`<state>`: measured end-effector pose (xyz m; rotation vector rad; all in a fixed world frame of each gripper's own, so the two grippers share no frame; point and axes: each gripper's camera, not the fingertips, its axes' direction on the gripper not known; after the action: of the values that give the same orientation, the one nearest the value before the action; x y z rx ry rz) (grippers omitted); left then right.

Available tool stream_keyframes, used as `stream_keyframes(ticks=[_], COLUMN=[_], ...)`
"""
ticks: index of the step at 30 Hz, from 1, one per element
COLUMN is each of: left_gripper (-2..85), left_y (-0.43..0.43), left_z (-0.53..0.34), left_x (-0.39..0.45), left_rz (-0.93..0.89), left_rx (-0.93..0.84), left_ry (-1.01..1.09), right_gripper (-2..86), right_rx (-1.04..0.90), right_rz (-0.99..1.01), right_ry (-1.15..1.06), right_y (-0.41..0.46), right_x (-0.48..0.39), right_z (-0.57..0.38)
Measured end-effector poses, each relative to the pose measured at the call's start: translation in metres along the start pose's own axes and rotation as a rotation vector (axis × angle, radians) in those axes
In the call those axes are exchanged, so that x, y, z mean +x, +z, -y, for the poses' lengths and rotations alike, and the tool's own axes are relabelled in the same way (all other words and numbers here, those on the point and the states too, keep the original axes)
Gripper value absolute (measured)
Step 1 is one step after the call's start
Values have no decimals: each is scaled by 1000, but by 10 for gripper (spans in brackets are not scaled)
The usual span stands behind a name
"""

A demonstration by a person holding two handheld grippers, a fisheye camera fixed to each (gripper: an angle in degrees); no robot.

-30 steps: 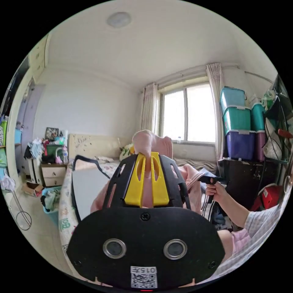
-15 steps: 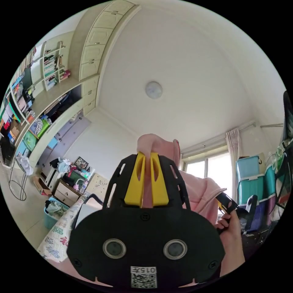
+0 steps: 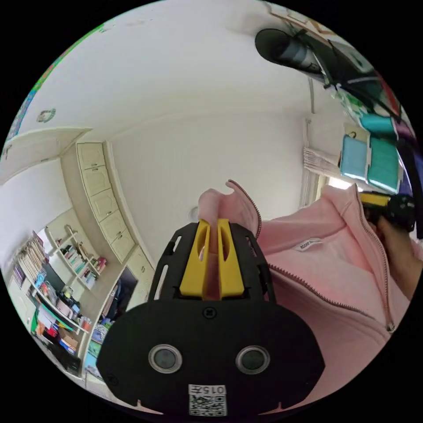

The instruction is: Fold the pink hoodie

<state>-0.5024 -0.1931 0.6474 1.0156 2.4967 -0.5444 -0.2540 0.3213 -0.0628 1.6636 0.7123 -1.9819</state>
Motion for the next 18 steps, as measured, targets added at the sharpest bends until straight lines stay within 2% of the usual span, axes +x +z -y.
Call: stream_keyframes(ticks=[3, 7, 10, 11, 12, 13, 15, 16, 18], left_gripper=[8, 8, 9, 11, 14, 16, 23, 24, 28], left_y=[32, 93, 158, 180, 196, 203, 219, 220, 211], left_z=[-57, -151, -263, -319, -379, -410, -541, -575, -697], left_x=[39, 79, 124, 148, 168, 176, 195, 198, 201], left_rz=[70, 44, -28, -58, -123, -168, -376, -446, -753], left_rx=[-32, -119, -263, -347, -459, -534, -943, -1069, -1572], left_ry=[165, 308, 448, 536, 585, 599, 593, 591, 517], right_gripper=[25, 27, 32, 36, 40, 43, 56, 60, 69], right_rx=[-26, -125, -377, -513, -678, -762, -1158, -1253, -1488], right_rz=[-42, -51, 6, 34, 89, 127, 339, 400, 587], right_ry=[-161, -331, -392, -427, -459, -451, -251, -184, 43], right_y=[39, 115, 214, 252, 286, 299, 333, 337, 329], right_x=[-26, -59, -86, -102, -119, -125, -136, -137, -129], right_z=[-44, -126, -223, -272, -326, -354, -472, -502, -598])
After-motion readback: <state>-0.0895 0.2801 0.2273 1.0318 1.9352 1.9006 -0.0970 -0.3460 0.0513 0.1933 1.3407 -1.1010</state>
